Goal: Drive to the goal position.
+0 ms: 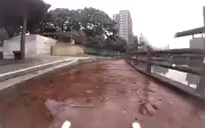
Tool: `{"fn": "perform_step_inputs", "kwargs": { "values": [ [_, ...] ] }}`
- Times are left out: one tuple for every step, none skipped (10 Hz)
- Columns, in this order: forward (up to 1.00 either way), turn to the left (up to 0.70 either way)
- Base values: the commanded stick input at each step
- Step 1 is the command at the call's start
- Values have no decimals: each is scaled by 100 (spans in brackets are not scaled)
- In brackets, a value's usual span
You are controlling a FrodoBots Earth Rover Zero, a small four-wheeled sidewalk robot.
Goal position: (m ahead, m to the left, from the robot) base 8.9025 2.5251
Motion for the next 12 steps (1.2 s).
{"fn": "perform_step_inputs", "kwargs": {
  "values": [
    [50,0],
    [50,0],
    [50,5],
    [50,0],
    [50,0],
    [50,0],
    [50,0],
    [50,0],
    [50,0],
    [50,0],
    [50,-21],
    [50,-50]
  ]
}}
